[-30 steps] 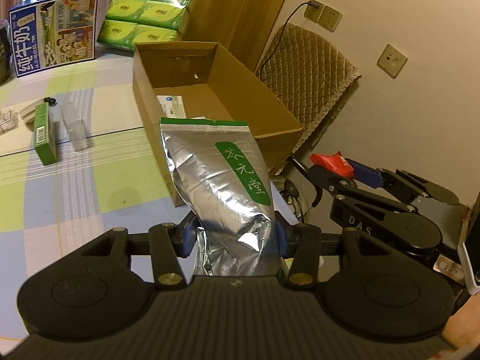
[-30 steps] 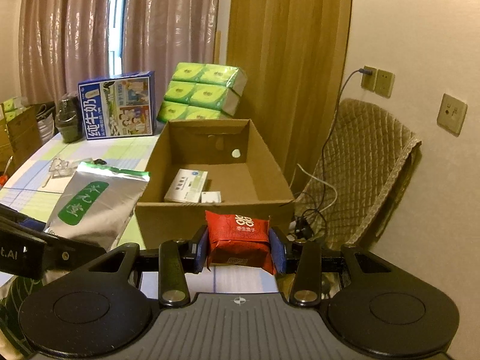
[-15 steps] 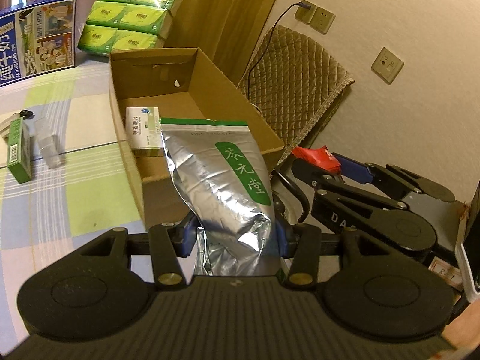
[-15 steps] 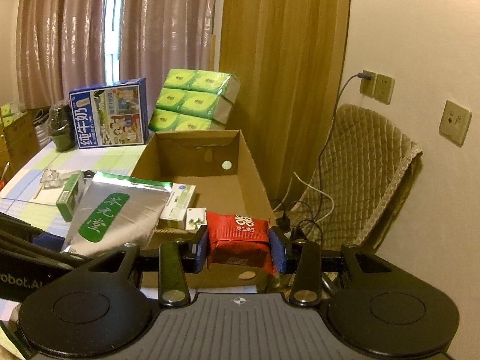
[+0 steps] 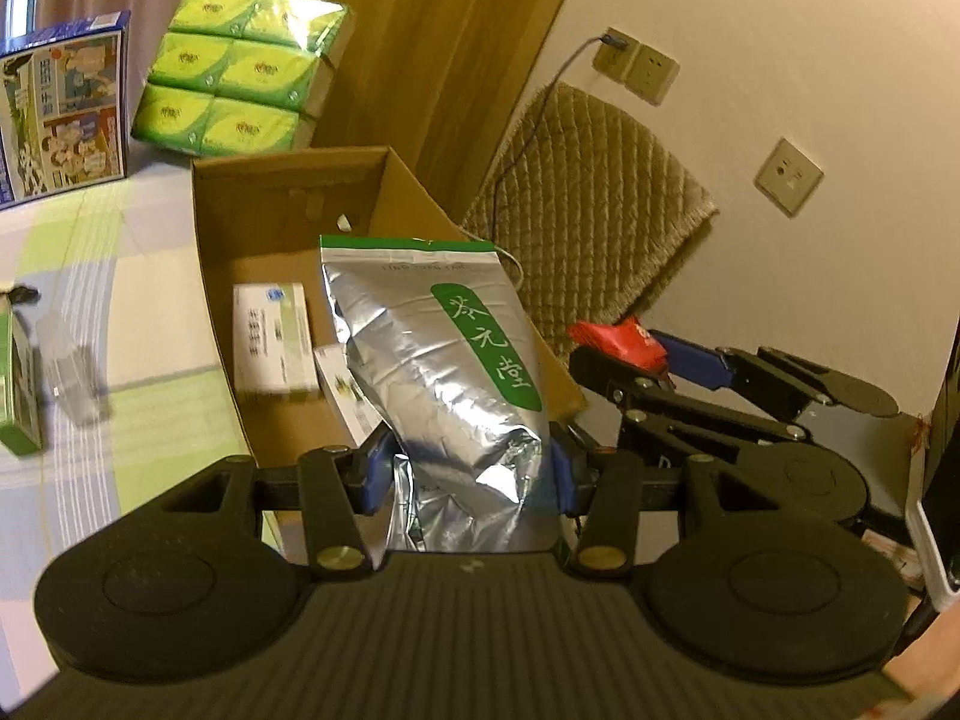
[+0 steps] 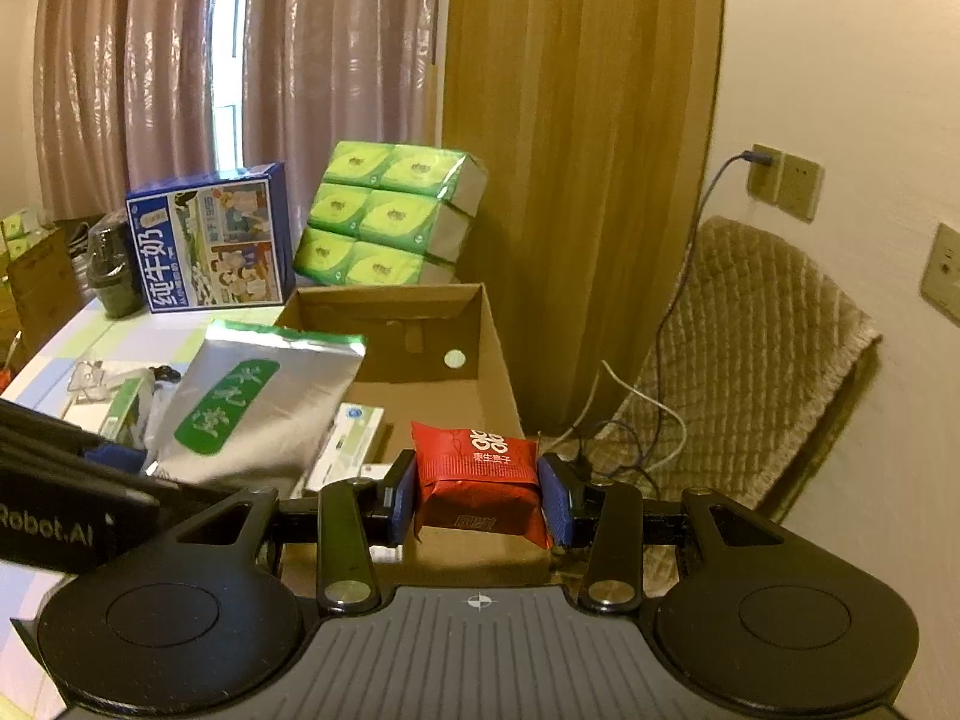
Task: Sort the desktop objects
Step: 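Lower the foil bag with the left tool while the right tool lowers the candy packet into the box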
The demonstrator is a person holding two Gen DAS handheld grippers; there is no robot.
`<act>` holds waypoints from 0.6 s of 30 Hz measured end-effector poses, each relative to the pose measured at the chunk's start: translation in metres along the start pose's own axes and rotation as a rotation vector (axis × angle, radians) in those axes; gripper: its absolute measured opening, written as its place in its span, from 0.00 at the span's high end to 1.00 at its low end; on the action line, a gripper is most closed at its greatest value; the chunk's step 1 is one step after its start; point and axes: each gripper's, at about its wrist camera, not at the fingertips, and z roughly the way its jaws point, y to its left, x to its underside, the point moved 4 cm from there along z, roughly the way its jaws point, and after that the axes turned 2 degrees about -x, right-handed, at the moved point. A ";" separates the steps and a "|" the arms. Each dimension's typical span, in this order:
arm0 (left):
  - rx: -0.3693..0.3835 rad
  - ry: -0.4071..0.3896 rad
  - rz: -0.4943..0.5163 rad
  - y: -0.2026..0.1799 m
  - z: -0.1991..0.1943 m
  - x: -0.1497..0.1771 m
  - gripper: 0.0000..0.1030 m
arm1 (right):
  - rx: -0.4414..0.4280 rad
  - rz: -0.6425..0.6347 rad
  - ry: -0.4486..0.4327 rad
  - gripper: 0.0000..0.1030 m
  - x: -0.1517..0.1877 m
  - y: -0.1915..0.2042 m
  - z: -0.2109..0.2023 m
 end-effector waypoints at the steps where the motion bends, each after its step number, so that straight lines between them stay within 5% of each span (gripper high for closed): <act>1: -0.005 -0.004 0.000 0.003 0.002 -0.005 0.57 | -0.002 0.000 0.003 0.61 -0.003 -0.001 0.005; 18: -0.073 -0.018 -0.039 0.066 0.067 -0.058 0.54 | -0.020 0.027 0.086 0.61 -0.020 -0.004 0.092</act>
